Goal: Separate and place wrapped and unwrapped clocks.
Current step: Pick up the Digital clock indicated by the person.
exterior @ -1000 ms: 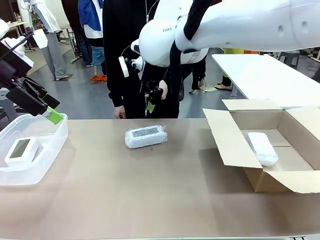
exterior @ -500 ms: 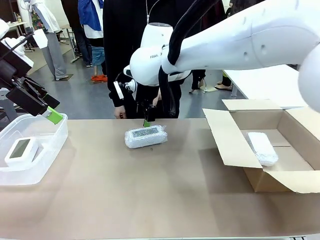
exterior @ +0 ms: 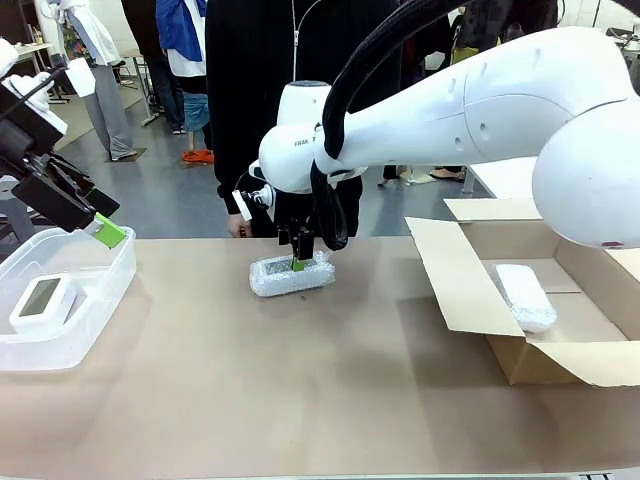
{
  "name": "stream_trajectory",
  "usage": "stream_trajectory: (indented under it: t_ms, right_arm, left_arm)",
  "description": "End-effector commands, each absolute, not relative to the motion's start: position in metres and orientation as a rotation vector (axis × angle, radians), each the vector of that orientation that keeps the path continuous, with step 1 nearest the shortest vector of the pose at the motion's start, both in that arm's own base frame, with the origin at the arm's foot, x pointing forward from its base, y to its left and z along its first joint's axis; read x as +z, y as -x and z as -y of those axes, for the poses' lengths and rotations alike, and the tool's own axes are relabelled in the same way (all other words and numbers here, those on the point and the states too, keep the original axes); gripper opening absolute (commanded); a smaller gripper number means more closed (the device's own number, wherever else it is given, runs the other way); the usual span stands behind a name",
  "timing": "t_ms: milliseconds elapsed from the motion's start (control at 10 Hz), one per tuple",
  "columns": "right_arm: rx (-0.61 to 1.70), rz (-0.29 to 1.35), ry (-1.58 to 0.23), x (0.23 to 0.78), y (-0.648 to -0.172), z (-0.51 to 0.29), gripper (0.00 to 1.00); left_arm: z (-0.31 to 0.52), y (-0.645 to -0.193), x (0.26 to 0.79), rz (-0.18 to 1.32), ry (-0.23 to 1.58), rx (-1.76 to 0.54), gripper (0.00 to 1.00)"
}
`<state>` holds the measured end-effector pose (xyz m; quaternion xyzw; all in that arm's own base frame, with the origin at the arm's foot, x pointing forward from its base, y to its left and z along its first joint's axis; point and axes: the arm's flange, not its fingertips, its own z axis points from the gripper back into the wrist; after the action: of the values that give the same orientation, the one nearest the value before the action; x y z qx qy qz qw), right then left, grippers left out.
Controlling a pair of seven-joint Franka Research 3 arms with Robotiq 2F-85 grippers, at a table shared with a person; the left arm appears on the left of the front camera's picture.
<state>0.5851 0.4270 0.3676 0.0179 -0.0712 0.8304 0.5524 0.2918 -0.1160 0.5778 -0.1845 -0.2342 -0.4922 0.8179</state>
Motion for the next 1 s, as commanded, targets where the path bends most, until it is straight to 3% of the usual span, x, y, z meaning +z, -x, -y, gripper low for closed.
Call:
stream_trajectory:
  t_ms: [0,900]
  right_arm:
    - [1.962,0.19,0.026,0.366,-0.589,-0.428,1.0]
    - [1.928,0.12,-0.035,0.342,-0.612,-0.427,1.0]
  left_arm:
    - [0.117,-0.292,0.578,0.497,0.381,-1.041,1.0]
    - [0.117,-0.292,0.578,0.497,0.381,-1.041,1.0]
